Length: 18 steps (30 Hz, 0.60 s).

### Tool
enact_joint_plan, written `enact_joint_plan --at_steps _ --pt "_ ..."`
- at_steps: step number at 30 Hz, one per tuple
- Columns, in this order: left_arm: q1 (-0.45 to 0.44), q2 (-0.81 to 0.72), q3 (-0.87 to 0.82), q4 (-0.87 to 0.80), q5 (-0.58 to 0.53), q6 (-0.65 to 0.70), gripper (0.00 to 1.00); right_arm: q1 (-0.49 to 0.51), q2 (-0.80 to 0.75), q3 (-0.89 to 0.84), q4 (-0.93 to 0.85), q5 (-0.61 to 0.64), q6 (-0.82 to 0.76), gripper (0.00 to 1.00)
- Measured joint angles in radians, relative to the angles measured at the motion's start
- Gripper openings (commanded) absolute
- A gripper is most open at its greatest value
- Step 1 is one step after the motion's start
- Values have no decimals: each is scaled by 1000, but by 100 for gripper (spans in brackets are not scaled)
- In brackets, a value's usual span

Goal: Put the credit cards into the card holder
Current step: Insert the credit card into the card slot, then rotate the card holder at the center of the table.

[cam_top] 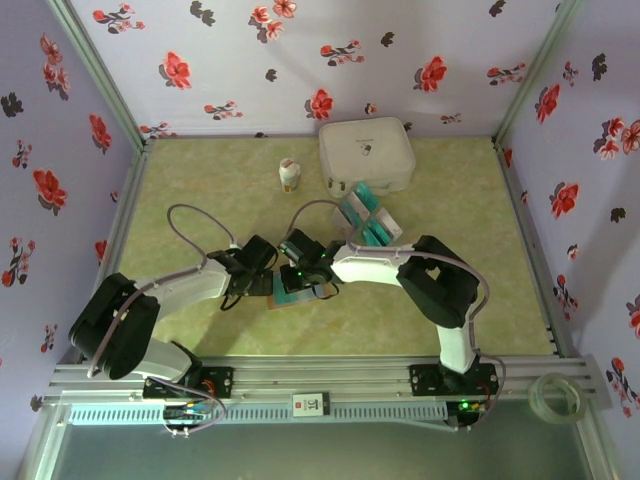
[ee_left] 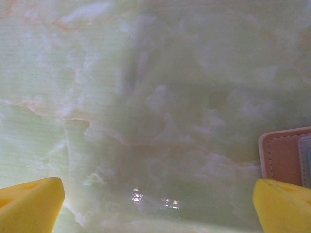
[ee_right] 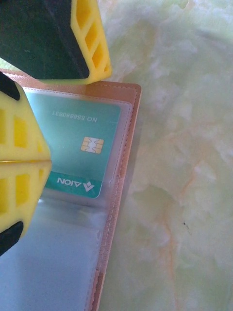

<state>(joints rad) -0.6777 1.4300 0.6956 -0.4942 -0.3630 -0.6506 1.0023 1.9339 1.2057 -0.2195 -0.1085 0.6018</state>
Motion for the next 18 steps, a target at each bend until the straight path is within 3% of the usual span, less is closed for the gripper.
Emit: enact_joint_plan --at_steps 18 --pt "0 -53 39 -40 0 -1 100 -82 -83 -124 7 28 0 10"
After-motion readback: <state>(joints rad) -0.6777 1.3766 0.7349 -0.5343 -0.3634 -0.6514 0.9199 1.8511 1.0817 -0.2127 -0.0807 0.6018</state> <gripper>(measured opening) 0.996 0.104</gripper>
